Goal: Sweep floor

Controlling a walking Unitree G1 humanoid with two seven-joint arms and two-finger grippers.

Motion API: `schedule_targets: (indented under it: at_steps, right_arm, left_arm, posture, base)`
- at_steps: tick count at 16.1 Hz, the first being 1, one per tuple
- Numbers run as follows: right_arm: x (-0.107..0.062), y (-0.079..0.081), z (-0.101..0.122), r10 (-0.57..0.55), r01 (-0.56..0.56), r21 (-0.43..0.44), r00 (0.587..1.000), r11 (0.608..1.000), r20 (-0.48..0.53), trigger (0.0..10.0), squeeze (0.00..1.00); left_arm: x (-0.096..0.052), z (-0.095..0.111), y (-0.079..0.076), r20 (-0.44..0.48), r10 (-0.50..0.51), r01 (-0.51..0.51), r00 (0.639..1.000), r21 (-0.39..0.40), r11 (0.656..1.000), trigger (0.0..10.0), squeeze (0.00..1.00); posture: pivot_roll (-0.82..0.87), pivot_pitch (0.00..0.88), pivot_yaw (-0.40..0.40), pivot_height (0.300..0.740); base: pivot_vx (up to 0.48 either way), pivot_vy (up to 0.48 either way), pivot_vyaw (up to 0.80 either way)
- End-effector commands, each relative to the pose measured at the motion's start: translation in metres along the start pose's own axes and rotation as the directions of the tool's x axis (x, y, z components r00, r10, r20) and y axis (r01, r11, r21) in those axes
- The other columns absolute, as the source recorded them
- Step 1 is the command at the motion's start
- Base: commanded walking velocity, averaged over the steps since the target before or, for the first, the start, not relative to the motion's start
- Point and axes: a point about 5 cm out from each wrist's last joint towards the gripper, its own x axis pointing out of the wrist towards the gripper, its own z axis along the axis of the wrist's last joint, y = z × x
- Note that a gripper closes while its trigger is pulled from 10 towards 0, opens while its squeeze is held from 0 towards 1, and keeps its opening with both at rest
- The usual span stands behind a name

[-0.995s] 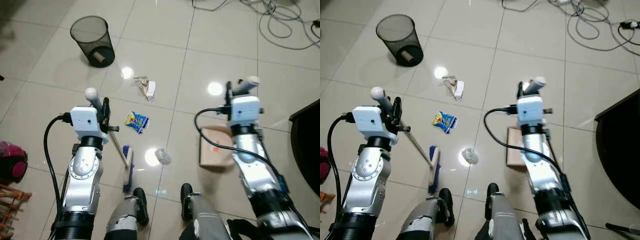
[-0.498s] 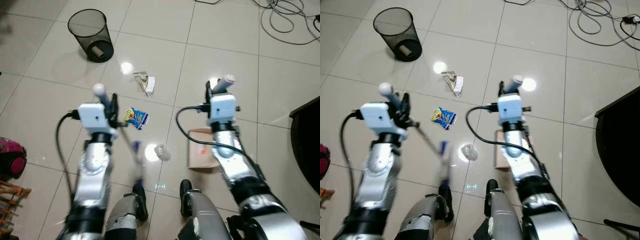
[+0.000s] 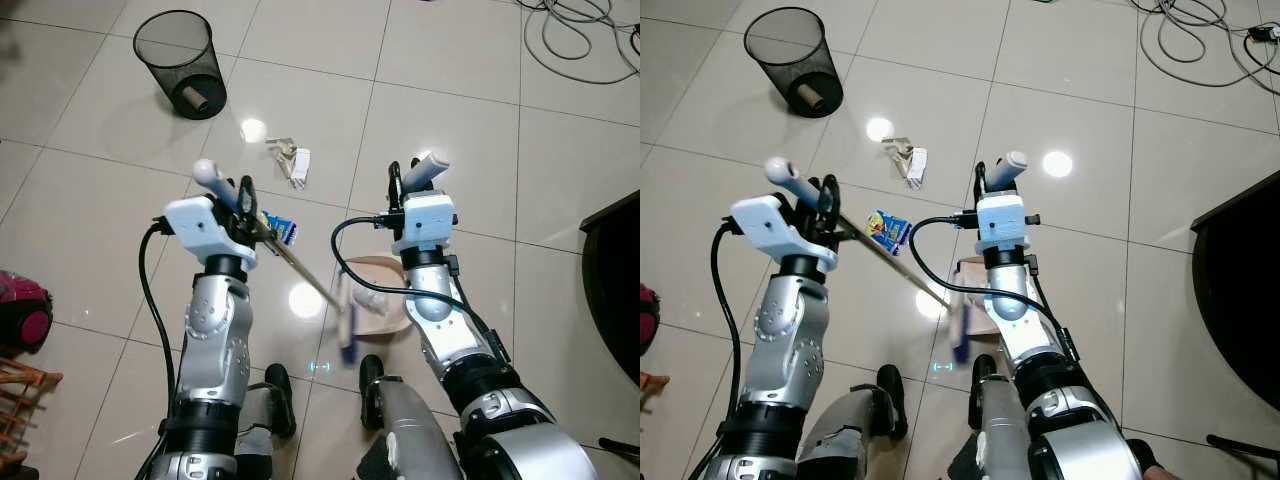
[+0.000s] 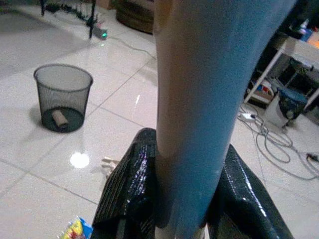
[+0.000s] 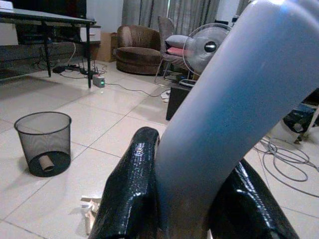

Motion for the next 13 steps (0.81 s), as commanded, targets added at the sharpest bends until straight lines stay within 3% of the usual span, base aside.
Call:
schedule_targets:
  at_steps: [1, 2, 4, 5, 7, 8, 10, 12, 13]
  right_arm:
    - [-0.010, -0.006, -0.009, -0.024, 0.025, 0.020, 0.999, 0.999, -0.039, 10.0, 0.00]
    - [-0.010, -0.010, -0.009, -0.039, 0.040, 0.027, 0.998, 0.999, -0.040, 10.0, 0.00]
    - [-0.012, -0.021, -0.010, -0.077, 0.080, 0.075, 0.996, 0.994, -0.042, 10.0, 0.00]
    - [-0.015, -0.033, -0.009, -0.114, 0.116, 0.095, 0.993, 0.989, -0.030, 10.0, 0.00]
    - [-0.017, -0.043, -0.009, -0.138, 0.140, 0.097, 0.990, 0.985, -0.024, 10.0, 0.00]
    - [-0.018, -0.052, -0.007, -0.167, 0.167, 0.119, 0.986, 0.979, -0.017, 10.0, 0.00]
    - [-0.019, -0.066, -0.001, -0.215, 0.212, 0.146, 0.977, 0.966, 0.005, 10.0, 0.00]
    - [-0.019, -0.083, 0.007, -0.292, 0.282, 0.203, 0.956, 0.938, 0.025, 10.0, 0.00]
    - [-0.016, -0.091, 0.014, -0.338, 0.317, 0.252, 0.940, 0.914, 0.045, 10.0, 0.00]
  left_arm:
    - [0.003, 0.006, -0.007, 0.016, -0.026, 0.027, 1.000, -0.084, 0.996, 10.0, 0.00]
    - [0.005, 0.009, -0.007, 0.023, -0.055, 0.057, 0.998, -0.071, 0.996, 10.0, 0.00]
    - [0.013, 0.022, -0.006, 0.046, -0.156, 0.155, 0.987, 0.036, 0.987, 10.0, 0.00]
    - [0.022, 0.040, 0.000, 0.080, -0.209, 0.200, 0.975, 0.112, 0.973, 10.0, 0.00]
    - [0.030, 0.057, 0.004, 0.105, -0.267, 0.247, 0.958, 0.169, 0.954, 10.0, 0.00]
    - [0.037, 0.075, 0.010, 0.134, -0.322, 0.283, 0.937, 0.248, 0.927, 10.0, 0.00]
    - [0.047, 0.104, 0.025, 0.178, -0.346, 0.275, 0.921, 0.333, 0.902, 10.0, 0.00]
    - [0.056, 0.128, 0.050, 0.189, -0.323, 0.214, 0.927, 0.441, 0.872, 10.0, 0.00]
    - [0.060, 0.132, 0.077, 0.179, -0.199, 0.084, 0.963, 0.502, 0.861, 10.0, 0.00]
  posture:
    - [-0.01, 0.371, 0.015, 0.740]
    - [-0.01, 0.363, 0.016, 0.740]
    - [0.00, 0.328, 0.024, 0.740]
    - [0.00, 0.316, 0.025, 0.740]
    - [0.00, 0.282, 0.024, 0.740]
    - [-0.01, 0.265, 0.027, 0.740]
    - [-0.01, 0.243, 0.038, 0.740]
    - [-0.02, 0.218, 0.049, 0.740]
    - [-0.02, 0.185, 0.060, 0.740]
  base:
    - [0.000, 0.000, 0.00]
    - [0.000, 0.000, 0.00]
    - [0.000, 0.000, 0.00]
    - [0.000, 0.000, 0.00]
    - [0.000, 0.000, 0.00]
    - [0.000, 0.000, 0.00]
    - [0.000, 0.000, 0.00]
    - [0.000, 0.000, 0.00]
    - [0.000, 0.000, 0.00]
